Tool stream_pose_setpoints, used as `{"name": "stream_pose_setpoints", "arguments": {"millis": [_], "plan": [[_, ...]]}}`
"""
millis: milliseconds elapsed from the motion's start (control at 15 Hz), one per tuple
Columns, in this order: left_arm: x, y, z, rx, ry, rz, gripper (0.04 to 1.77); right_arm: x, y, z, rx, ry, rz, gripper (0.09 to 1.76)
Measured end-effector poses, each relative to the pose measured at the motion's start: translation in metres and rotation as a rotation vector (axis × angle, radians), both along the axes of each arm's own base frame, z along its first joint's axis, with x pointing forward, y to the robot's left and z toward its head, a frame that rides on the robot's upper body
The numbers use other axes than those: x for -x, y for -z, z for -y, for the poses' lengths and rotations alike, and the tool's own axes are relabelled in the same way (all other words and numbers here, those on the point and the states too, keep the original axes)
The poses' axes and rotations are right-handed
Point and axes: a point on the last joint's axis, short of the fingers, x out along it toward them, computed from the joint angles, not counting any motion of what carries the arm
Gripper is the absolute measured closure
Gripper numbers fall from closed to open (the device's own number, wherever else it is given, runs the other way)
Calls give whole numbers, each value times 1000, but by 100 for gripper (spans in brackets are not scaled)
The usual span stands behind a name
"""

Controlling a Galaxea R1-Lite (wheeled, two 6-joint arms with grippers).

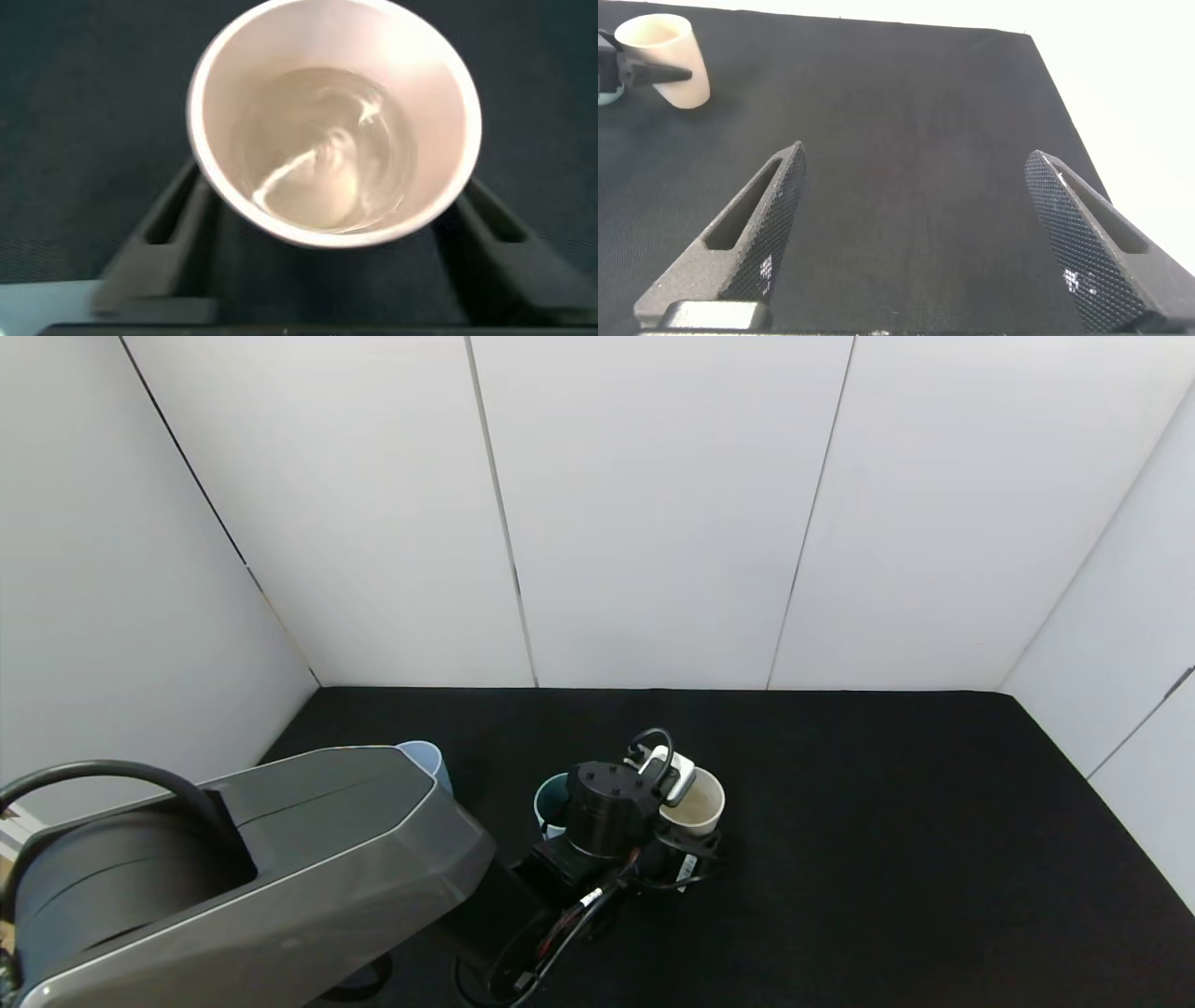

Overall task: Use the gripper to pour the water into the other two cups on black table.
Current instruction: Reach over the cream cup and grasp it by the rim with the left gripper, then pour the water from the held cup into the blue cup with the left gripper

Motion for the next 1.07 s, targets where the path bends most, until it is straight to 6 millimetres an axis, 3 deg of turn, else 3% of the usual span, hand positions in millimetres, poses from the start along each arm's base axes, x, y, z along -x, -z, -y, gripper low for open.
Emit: {"name": "stream_pose_setpoints", "arguments": {"millis": [133,600,1067], "plan": [[-1,1,1,0,1,0,57,0,0,0,0,0,0,14],[-1,1,1,-1,1,-2,60,0,0,0,0,0,0,14],[2,-20,-2,18,2,21,60,0,0,0,0,1,0,14]]}}
